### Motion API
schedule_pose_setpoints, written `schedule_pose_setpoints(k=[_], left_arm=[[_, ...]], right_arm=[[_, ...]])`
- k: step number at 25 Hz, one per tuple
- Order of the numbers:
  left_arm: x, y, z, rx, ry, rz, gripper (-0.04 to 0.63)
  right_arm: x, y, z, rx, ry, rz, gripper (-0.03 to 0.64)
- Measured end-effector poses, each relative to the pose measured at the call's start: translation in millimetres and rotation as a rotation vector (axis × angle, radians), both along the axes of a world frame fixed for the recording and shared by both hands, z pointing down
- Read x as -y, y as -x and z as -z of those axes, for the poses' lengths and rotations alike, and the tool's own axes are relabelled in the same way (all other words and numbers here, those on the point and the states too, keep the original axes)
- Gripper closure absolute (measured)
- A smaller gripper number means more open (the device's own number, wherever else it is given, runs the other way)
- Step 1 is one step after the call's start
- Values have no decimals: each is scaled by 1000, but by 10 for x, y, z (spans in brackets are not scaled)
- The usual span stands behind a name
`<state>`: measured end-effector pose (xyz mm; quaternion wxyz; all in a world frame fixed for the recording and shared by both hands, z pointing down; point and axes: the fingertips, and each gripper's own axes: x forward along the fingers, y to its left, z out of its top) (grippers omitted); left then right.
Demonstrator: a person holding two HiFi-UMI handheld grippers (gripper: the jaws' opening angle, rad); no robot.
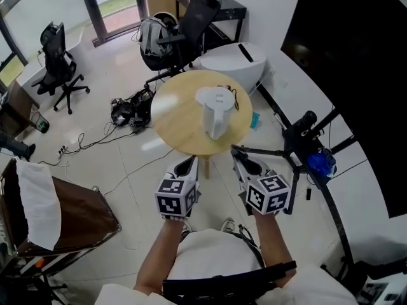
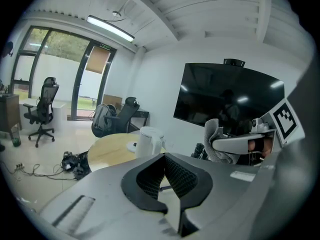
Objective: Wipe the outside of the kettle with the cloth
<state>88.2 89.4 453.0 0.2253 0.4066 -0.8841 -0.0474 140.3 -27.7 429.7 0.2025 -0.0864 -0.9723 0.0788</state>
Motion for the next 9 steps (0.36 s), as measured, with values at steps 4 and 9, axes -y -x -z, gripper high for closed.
schedule_pose_setpoints(k=[4,9], left_arm=[[107,-54,-4,0,10,-10,595],[204,-98,12,2,11,-11,595]], right_arm=[[111,-53,33,13,8,-5,584],[208,-100,62,19,9,-4,584]])
